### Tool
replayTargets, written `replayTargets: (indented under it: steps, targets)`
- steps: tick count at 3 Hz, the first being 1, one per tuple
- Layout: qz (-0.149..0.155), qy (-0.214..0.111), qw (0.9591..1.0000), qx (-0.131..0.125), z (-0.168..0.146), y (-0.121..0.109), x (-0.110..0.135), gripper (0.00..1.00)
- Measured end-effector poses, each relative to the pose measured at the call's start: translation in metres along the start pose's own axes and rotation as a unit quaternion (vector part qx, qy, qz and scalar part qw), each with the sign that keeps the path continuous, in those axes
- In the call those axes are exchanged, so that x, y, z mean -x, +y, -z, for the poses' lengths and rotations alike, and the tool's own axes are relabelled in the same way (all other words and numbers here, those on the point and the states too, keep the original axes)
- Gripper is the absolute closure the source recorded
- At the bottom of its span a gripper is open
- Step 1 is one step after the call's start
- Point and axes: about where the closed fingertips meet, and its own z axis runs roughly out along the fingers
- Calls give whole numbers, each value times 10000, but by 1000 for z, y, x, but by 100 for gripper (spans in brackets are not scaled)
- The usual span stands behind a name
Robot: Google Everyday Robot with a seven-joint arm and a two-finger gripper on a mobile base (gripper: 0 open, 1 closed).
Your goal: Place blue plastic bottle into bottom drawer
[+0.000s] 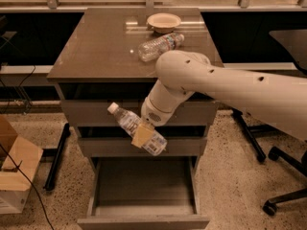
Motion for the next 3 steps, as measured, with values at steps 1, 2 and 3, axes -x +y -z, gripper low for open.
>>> replayTargets:
  steps: [1,2,3]
  targets:
    - [11,-26,10000,-39,-1,-1,1,100]
    - [17,282,9996,-6,-17,-7,-4,100]
    - [-50,982,9950,164,-58,-23,-37,100]
